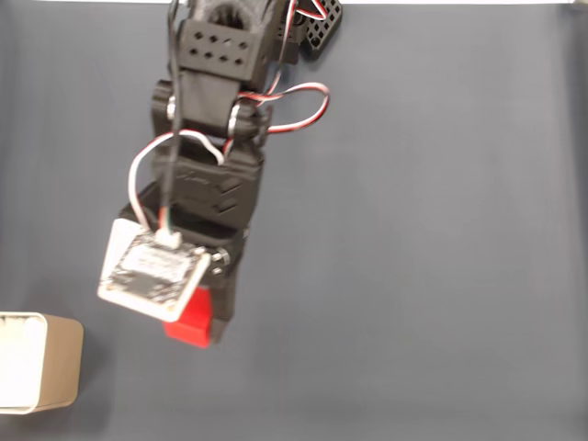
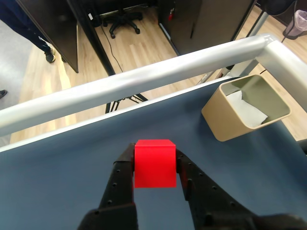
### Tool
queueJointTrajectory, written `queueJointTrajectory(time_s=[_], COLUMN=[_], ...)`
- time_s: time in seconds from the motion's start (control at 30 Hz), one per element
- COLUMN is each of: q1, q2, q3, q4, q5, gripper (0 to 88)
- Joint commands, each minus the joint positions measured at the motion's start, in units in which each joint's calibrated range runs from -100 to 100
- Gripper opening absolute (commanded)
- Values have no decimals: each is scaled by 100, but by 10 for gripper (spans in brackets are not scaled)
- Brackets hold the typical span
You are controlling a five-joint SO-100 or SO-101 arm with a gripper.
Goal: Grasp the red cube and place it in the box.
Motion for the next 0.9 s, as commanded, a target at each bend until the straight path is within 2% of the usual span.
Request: queueJointTrajectory(time_s=[0.0, 0.87], q1=[260, 1140], q2=[144, 1747], q3=[-673, -2708], q4=[14, -35], q5=[68, 166], gripper=[3, 3])
